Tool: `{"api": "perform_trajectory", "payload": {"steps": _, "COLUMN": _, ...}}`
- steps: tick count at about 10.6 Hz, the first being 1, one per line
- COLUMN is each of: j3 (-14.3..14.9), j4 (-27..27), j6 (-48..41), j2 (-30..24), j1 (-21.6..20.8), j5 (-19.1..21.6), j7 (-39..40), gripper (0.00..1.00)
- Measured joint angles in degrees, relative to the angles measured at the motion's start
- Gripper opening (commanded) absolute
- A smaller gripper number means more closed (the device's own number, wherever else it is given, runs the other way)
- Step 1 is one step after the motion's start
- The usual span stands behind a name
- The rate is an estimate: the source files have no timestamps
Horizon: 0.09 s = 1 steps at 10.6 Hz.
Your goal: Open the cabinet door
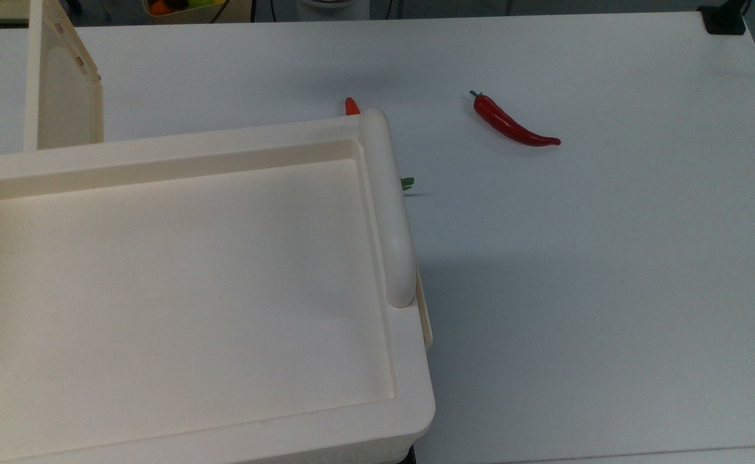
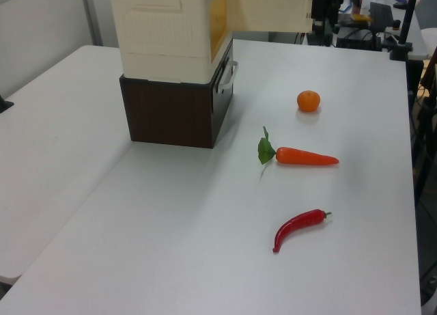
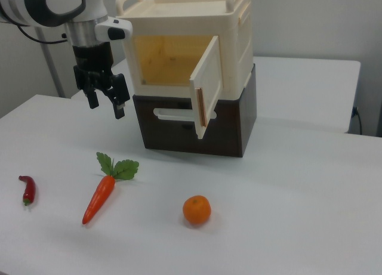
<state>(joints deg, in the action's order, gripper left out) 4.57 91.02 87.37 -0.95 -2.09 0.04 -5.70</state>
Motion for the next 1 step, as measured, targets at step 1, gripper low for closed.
{"api": "perform_trajectory", "payload": {"steps": 1, "j3": 0.02, "j4": 0.00, "j6": 0.00, "j2": 0.05, "j1": 0.00, "j5": -0.01, "j7": 0.00, "gripper": 1.00}}
